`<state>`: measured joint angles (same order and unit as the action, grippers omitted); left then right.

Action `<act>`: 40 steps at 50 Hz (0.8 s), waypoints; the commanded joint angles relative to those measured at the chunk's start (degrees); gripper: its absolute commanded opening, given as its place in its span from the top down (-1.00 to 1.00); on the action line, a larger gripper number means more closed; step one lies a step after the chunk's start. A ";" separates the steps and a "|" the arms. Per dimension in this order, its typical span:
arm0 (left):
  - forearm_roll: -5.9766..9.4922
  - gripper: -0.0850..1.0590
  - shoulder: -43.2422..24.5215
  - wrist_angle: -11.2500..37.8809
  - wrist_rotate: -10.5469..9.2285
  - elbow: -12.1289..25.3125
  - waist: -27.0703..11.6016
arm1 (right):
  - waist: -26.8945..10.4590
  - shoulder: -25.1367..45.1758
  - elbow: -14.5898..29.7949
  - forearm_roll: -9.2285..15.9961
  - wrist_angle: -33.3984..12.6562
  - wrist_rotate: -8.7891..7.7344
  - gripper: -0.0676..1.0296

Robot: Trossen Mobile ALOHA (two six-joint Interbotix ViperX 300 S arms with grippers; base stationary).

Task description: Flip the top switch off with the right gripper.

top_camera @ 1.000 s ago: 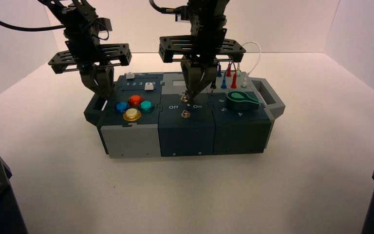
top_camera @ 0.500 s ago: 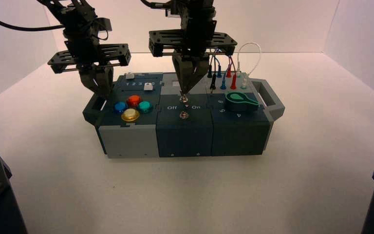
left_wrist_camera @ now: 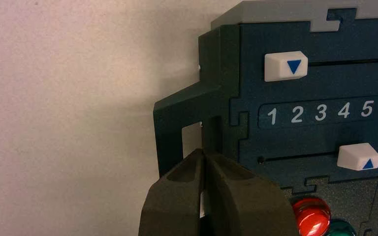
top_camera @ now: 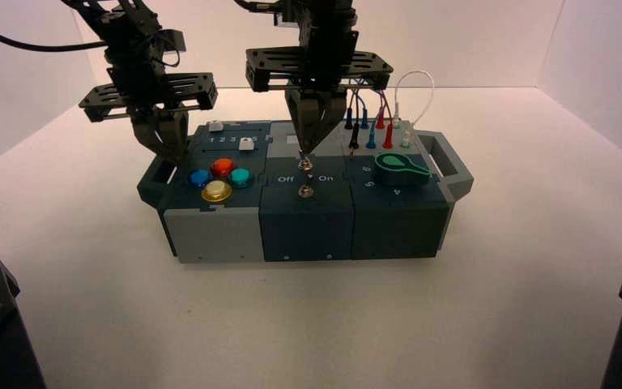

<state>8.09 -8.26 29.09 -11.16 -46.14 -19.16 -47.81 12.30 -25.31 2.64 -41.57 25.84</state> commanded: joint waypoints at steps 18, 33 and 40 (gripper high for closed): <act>0.53 0.91 -2.11 -1.58 0.97 -0.62 -0.79 | -5.19 -4.31 1.49 1.23 -1.32 1.14 0.92; 0.53 0.91 -2.11 -1.58 0.97 -0.53 -0.79 | -6.15 -5.89 1.58 1.32 -2.02 1.14 0.92; 0.53 0.91 -2.11 -1.58 1.05 -0.79 -0.79 | -5.98 -5.71 0.88 0.53 -2.02 1.23 0.92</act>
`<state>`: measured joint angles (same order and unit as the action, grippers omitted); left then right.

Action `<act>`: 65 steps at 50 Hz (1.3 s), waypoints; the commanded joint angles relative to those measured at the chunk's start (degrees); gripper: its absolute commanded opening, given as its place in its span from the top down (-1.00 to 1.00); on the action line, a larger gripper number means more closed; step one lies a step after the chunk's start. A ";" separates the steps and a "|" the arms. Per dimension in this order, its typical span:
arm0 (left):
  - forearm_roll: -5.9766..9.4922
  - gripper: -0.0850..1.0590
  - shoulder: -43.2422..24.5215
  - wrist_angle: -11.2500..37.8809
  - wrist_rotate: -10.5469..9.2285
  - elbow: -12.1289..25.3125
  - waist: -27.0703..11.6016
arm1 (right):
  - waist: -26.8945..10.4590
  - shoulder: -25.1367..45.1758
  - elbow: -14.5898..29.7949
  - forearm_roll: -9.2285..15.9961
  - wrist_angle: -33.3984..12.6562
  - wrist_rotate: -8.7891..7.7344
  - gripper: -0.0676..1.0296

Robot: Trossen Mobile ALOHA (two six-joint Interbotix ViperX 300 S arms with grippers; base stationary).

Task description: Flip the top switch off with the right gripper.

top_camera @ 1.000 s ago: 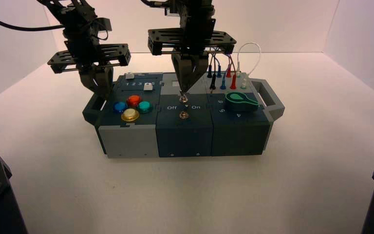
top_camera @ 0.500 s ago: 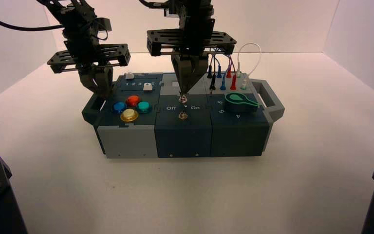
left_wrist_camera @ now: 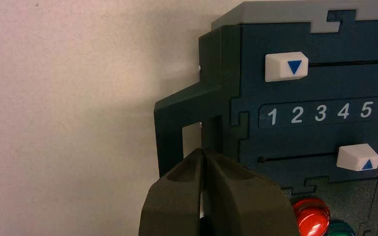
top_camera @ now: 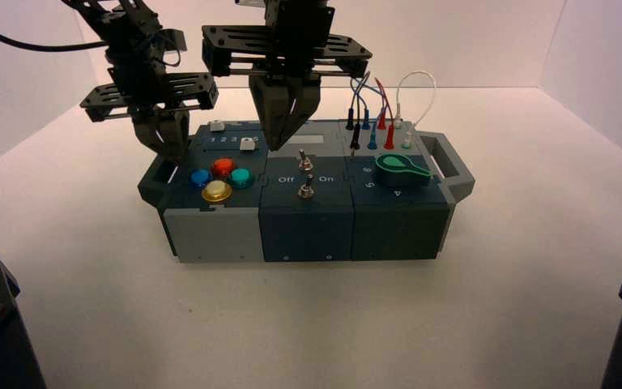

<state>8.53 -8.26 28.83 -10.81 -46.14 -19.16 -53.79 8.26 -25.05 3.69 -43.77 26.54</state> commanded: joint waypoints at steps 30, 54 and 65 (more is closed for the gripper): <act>0.00 0.91 -2.11 -1.41 0.70 -0.97 -0.79 | 1.93 -1.93 0.09 -12.04 -2.99 5.98 0.92; -0.18 0.91 -2.11 -1.41 0.79 -0.88 -0.79 | 1.93 0.44 0.26 -15.64 -5.10 8.00 0.92; -0.18 0.91 -1.93 -1.23 0.88 -1.14 -0.79 | 1.67 2.29 0.70 -15.03 -3.16 8.09 0.92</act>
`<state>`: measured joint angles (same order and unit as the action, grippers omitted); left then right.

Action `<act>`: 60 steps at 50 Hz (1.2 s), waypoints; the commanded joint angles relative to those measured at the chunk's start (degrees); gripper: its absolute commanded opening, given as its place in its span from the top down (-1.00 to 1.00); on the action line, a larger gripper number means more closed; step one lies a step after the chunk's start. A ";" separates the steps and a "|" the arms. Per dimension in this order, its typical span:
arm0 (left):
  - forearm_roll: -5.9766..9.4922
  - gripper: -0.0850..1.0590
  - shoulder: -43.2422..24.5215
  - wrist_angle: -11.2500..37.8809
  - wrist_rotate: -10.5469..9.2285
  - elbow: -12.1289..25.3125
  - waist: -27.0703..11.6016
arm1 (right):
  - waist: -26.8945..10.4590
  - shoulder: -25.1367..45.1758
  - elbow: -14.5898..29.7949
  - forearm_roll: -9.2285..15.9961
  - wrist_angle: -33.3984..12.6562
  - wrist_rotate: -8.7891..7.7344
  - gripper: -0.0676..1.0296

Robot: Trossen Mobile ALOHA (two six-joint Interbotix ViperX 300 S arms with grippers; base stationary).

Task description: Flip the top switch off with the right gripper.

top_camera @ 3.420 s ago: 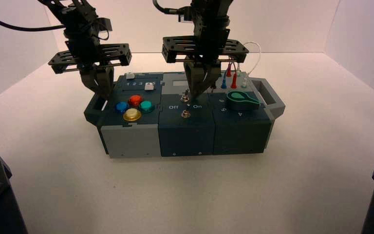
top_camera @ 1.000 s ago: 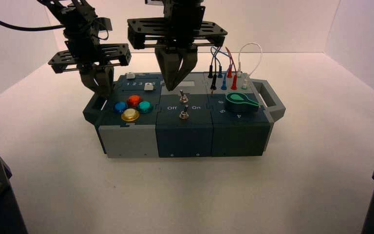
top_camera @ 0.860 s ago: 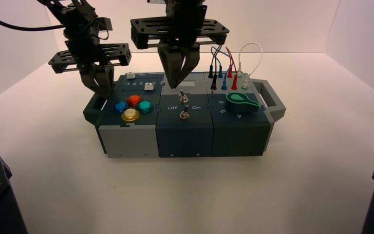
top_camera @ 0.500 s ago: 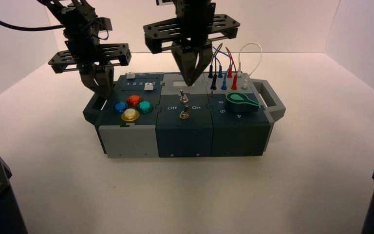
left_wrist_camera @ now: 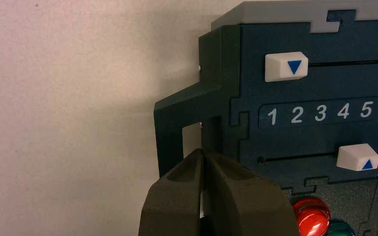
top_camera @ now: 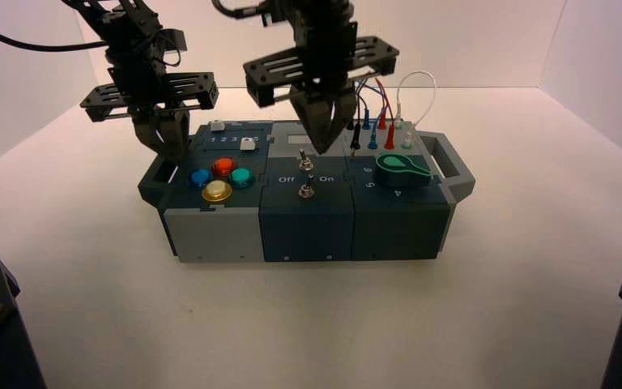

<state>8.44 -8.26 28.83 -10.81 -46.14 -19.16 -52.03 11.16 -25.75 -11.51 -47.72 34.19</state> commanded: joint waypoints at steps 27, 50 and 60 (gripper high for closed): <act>-0.09 0.91 -0.97 -1.14 0.97 -1.58 -0.79 | -0.53 0.35 2.99 5.36 3.52 -0.62 0.92; -0.09 0.91 -0.88 -1.14 1.05 -1.58 -0.79 | -0.62 1.32 2.90 5.80 4.31 -0.79 0.92; -0.09 0.91 -0.53 -1.05 1.05 -1.58 -0.79 | -0.62 0.53 3.34 5.89 4.39 -0.79 0.92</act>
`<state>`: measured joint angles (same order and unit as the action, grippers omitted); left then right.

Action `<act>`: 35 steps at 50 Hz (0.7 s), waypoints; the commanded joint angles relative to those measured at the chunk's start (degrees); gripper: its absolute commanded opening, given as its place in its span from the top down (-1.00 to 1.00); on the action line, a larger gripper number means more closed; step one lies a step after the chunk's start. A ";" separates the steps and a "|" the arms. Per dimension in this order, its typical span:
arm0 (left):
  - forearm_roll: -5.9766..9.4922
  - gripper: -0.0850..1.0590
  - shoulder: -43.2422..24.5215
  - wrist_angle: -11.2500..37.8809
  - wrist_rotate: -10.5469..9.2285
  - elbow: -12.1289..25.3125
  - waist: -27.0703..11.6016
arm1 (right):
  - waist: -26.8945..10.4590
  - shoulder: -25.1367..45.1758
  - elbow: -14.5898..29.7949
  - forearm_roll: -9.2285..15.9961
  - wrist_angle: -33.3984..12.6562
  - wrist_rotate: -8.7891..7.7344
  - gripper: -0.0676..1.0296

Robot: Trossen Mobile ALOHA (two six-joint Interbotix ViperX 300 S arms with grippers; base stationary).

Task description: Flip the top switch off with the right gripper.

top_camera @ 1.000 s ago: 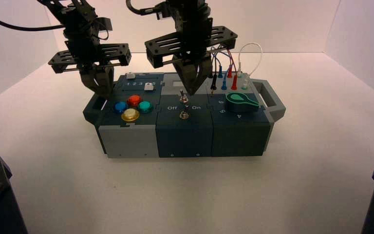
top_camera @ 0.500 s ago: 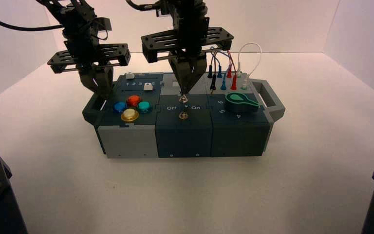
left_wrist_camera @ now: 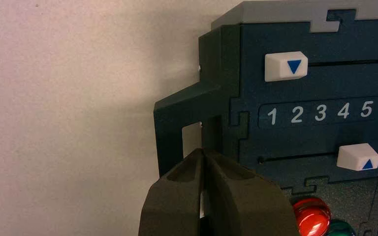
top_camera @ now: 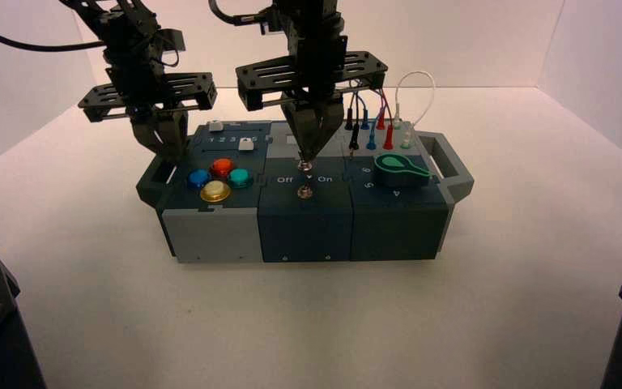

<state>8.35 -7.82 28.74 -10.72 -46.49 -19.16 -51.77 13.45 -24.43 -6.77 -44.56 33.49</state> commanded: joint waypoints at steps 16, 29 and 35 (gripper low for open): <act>0.00 0.91 0.53 -0.18 0.88 -1.23 -0.79 | -1.85 -3.08 2.02 1.23 1.14 -0.09 0.92; 0.09 0.91 1.05 0.53 0.88 -1.23 -0.79 | -2.29 -5.54 2.02 1.41 1.14 -0.18 0.92; 0.09 0.91 1.05 0.79 0.88 -1.23 -0.79 | -2.37 -6.24 2.11 2.37 1.14 -0.70 0.92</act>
<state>8.53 -6.42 29.09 -10.72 -47.11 -19.25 -53.88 9.58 -23.99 -5.19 -43.68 33.13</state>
